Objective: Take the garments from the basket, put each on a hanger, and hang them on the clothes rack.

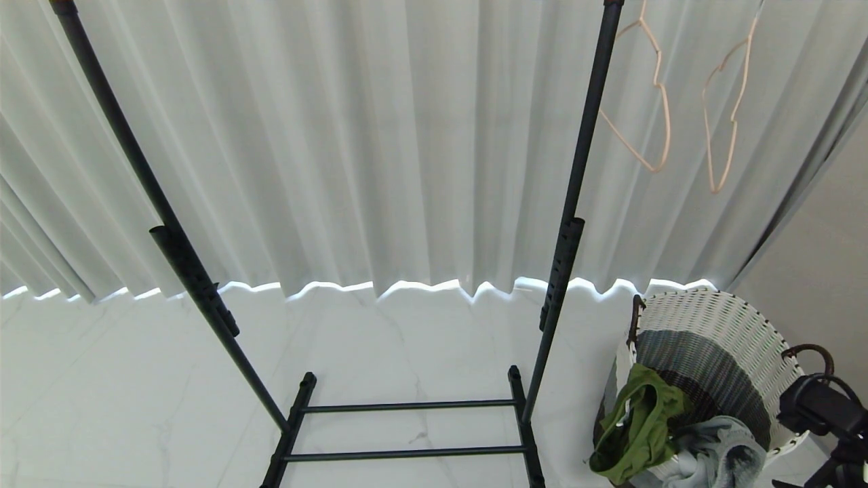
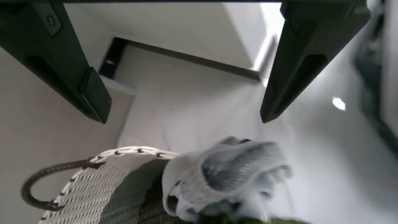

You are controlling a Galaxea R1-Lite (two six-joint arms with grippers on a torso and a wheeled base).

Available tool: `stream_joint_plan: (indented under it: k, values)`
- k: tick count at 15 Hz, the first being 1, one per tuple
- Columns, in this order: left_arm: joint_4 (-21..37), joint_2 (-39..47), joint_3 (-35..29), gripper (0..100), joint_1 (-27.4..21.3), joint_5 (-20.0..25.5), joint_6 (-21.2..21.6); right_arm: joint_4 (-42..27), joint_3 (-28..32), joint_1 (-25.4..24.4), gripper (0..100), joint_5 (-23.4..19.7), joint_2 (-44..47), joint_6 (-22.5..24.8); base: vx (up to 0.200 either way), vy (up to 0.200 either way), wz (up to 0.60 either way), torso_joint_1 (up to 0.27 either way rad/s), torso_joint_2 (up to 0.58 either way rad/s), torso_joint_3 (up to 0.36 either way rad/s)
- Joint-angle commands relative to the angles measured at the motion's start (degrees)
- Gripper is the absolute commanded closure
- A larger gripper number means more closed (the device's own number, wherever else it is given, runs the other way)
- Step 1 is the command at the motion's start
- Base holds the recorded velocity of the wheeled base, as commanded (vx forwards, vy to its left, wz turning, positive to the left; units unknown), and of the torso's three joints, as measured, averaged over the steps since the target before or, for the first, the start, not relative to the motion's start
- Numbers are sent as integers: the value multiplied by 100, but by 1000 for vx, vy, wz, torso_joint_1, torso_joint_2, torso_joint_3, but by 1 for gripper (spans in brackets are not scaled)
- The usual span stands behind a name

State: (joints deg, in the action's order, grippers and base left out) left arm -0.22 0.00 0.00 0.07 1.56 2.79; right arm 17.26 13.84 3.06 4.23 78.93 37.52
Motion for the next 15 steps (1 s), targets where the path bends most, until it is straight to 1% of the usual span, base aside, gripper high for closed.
stream_joint_plan:
  k: [1,2,3,6,12,14,15]
  values:
    - [-4,0,0,0,1,2,2,1007,-56,459,0,-1,1695,633,0,0,0,0,0,0]
    - [-4,0,0,0,1,2,2,1253,-65,485,0,-1,1915,713,0,0,0,0,0,0]
    - [-4,9,0,0,1,2,2,1869,-109,485,0,-19,2460,774,0,0,0,0,0,0]
    - [-4,0,0,0,1,2,2,2932,-109,485,0,-54,3225,774,0,0,0,0,0,0]
    - [-4,9,0,0,1,2,11,3864,-118,573,0,-107,3787,739,0,0,0,0,0,0]
    - [-4,9,0,0,1,2,11,3952,-162,582,0,-124,3770,739,0,0,0,0,0,0]
    - [-4,9,0,0,1,2,11,4013,-188,573,100,-159,3708,739,0,0,0,0,0,0]
